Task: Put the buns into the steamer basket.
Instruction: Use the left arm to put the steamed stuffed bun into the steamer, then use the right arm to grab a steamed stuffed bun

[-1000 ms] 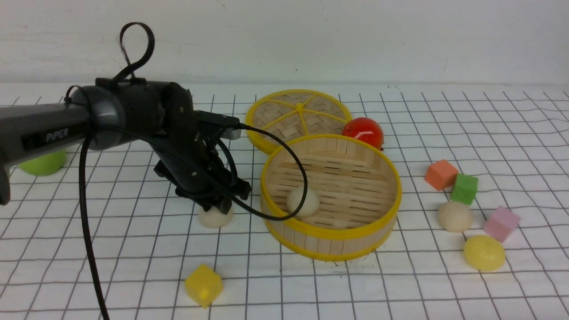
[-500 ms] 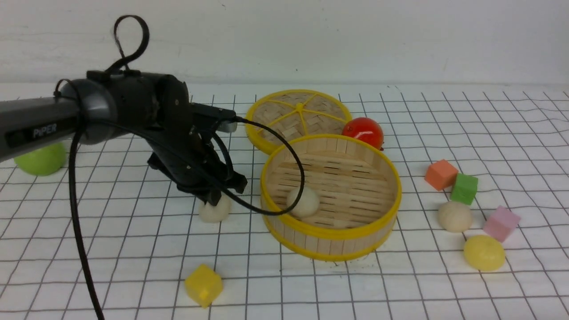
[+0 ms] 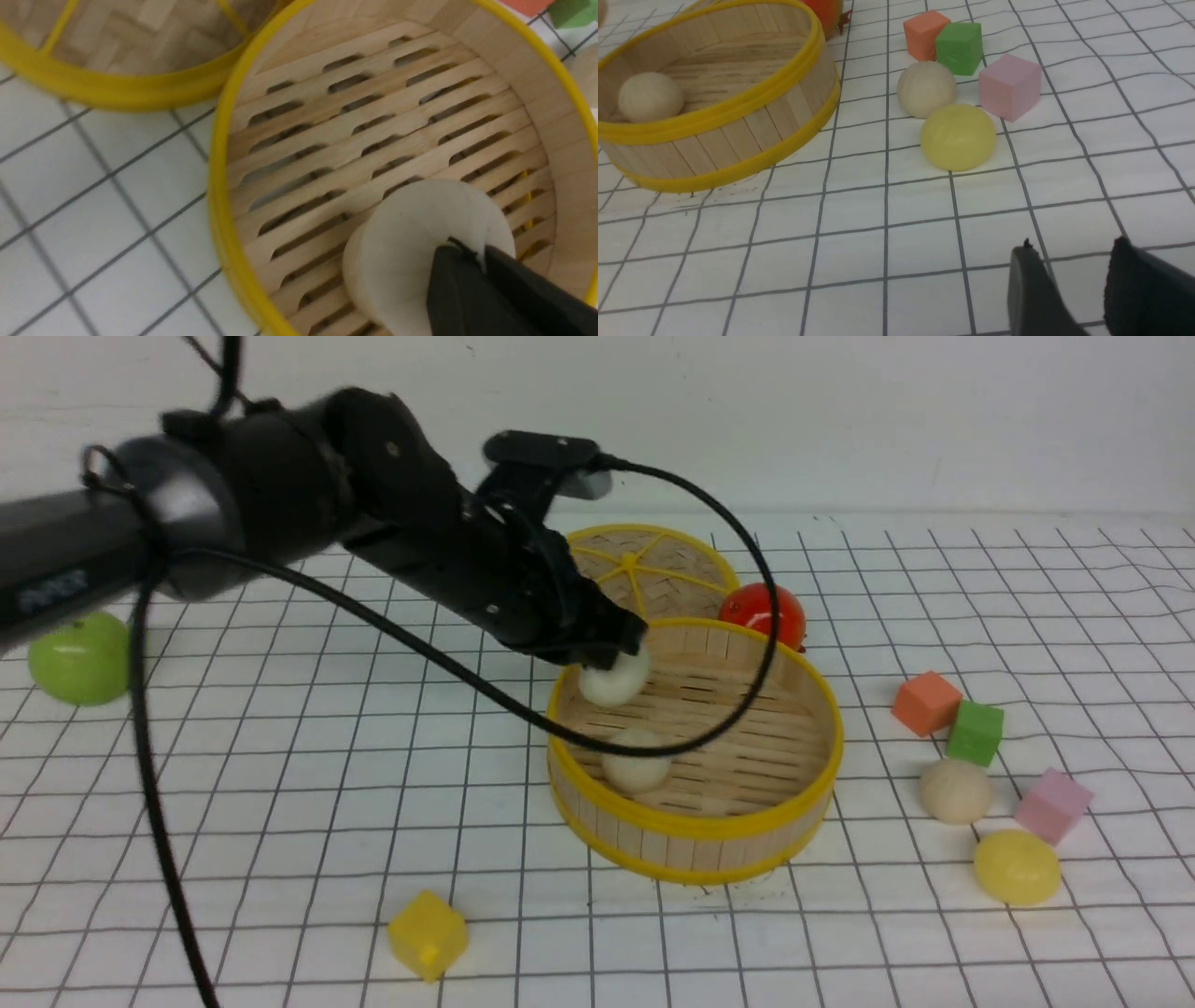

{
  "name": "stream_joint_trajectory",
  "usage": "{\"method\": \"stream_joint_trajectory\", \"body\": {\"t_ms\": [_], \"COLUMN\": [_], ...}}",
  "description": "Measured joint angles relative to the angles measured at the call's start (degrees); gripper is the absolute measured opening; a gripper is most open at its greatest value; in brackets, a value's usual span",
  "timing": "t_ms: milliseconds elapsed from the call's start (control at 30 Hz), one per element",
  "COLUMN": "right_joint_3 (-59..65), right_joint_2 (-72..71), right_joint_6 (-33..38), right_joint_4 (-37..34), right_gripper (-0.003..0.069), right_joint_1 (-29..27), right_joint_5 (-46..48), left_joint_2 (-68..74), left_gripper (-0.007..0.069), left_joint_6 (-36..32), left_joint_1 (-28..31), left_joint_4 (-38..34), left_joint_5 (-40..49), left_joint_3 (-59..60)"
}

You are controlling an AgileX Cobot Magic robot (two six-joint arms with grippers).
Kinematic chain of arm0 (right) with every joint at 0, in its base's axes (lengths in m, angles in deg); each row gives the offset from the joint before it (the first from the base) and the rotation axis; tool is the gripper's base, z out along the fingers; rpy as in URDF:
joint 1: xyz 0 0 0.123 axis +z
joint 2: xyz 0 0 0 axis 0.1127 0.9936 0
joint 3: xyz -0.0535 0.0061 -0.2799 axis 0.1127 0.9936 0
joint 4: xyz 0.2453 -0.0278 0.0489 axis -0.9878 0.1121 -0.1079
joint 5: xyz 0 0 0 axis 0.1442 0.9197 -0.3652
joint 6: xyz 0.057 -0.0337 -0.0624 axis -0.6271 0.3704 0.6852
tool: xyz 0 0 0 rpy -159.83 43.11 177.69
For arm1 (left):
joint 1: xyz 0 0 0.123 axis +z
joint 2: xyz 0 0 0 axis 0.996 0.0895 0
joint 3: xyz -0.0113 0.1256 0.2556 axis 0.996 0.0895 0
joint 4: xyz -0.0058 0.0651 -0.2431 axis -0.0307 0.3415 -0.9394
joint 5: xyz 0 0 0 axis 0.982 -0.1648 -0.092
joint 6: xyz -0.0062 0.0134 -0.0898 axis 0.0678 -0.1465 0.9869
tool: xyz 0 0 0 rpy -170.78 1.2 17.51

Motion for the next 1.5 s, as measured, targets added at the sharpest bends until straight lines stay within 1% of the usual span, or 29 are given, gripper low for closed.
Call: {"method": "stream_joint_trajectory", "body": {"t_ms": [100, 200, 300, 433, 467, 533, 600, 633, 667, 700, 733, 767, 800, 867, 900, 967, 1000, 1033, 1067, 1100, 1167, 1200, 1233, 1267, 1400, 1433, 1467, 1500], "right_joint_3": [0.0, 0.0, 0.0, 0.0, 0.0, 0.0, 0.0, 0.0, 0.0, 0.0, 0.0, 0.0, 0.0, 0.0, 0.0, 0.0, 0.0, 0.0, 0.0, 0.0, 0.0, 0.0, 0.0, 0.0, 0.0, 0.0, 0.0, 0.0], "right_joint_2": [0.0, 0.0, 0.0, 0.0, 0.0, 0.0, 0.0, 0.0, 0.0, 0.0, 0.0, 0.0, 0.0, 0.0, 0.0, 0.0, 0.0, 0.0, 0.0, 0.0, 0.0, 0.0, 0.0, 0.0, 0.0, 0.0, 0.0, 0.0], "right_joint_6": [0.0, 0.0, 0.0, 0.0, 0.0, 0.0, 0.0, 0.0, 0.0, 0.0, 0.0, 0.0, 0.0, 0.0, 0.0, 0.0, 0.0, 0.0, 0.0, 0.0, 0.0, 0.0, 0.0, 0.0, 0.0, 0.0, 0.0, 0.0], "right_joint_4": [0.0, 0.0, 0.0, 0.0, 0.0, 0.0, 0.0, 0.0, 0.0, 0.0, 0.0, 0.0, 0.0, 0.0, 0.0, 0.0, 0.0, 0.0, 0.0, 0.0, 0.0, 0.0, 0.0, 0.0, 0.0, 0.0, 0.0, 0.0], "right_gripper": [0.0239, 0.0239, 0.0239, 0.0239, 0.0239, 0.0239, 0.0239, 0.0239, 0.0239, 0.0239, 0.0239, 0.0239, 0.0239, 0.0239, 0.0239, 0.0239, 0.0239, 0.0239, 0.0239, 0.0239, 0.0239, 0.0239, 0.0239, 0.0239, 0.0239, 0.0239, 0.0239, 0.0239], "right_joint_1": [0.0, 0.0, 0.0, 0.0, 0.0, 0.0, 0.0, 0.0, 0.0, 0.0, 0.0, 0.0, 0.0, 0.0, 0.0, 0.0, 0.0, 0.0, 0.0, 0.0, 0.0, 0.0, 0.0, 0.0, 0.0, 0.0, 0.0, 0.0], "right_joint_5": [0.0, 0.0, 0.0, 0.0, 0.0, 0.0, 0.0, 0.0, 0.0, 0.0, 0.0, 0.0, 0.0, 0.0, 0.0, 0.0, 0.0, 0.0, 0.0, 0.0, 0.0, 0.0, 0.0, 0.0, 0.0, 0.0, 0.0, 0.0], "left_joint_2": [5.1, 8.7, 14.1, 17.3, 18.2, 18.5, 18.5, 18.5, 18.4, 18.4, 18.3, 18.0, 17.4, 15.4, 14.3, 10.8, 7.0, 6.5, 3.8, 0.3, -5.3, -7.2, -13.4, -13.4, -30.9, -31.7, -39.4, -40.3], "left_gripper": [-0.0013, -0.0011, 0.0000, 0.0027, 0.0052, 0.0090, 0.0157, 0.0165, 0.0232, 0.0277, 0.0285, 0.0345, 0.0389, 0.0435, 0.0440, 0.0419, 0.0353, 0.0343, 0.0279, 0.0186, 0.0048, 0.0018, -0.0013, -0.0013, -0.0013, -0.0013, -0.0013, -0.0013], "left_joint_6": [-0.7, -0.2, 2.5, 5.5, 6.8, 8.1, 9.6, 9.7, 11.3, 12.4, 12.6, 14.2, 15.4, 17.0, 17.7, 19.7, 21.6, 21.8, 22.8, 23.4, 23.6, 23.8, 23.9, 23.9, 24.4, 24.4, 24.2, 24.1], "left_joint_1": [-0.9, -0.9, -0.9, -0.9, -0.9, -0.9, -0.8, -0.8, -0.8, -0.8, -0.8, -0.8, -0.8, -0.8, -0.8, -0.8, -0.8, -0.8, -0.8, -0.8, -0.8, -0.8, -0.8, -0.8, -0.8, -0.8, -0.8, -0.8], "left_joint_4": [-0.1, 0.1, 2.4, 6.8, 9.1, 11.3, 12.8, 12.8, 13.2, 13.3, 13.4, 13.4, 13.7, 14.0, 14.2, 14.9, 15.6, 15.8, 16.2, 16.6, 17.0, 17.0, 17.1, 17.1, 16.2, 16.0, 14.6, 14.2], "left_joint_5": [-3.4, -4.6, -5.4, -5.4, -5.4, -5.4, -5.4, -5.4, -5.3, -4.8, -4.6, -3.3, -1.5, 2.6, 4.5, 8.9, 12.5, 13.5, 16.0, 18.6, 20.8, 21.3, 20.9, 20.8, 13.2, 12.1, 6.9, 5.4], "left_joint_3": [-3.8, -7.6, -13.9, -16.3, -16.8, -16.9, -16.9, -16.9, -17.2, -17.2, -17.2, -17.2, -17.2, -17.2, -17.2, -17.2, -17.2, -17.2, -17.1, -16.7, -15.1, -14.2, -10.3, -9.8, 6.2, 7.1, 15.7, 16.8]}}
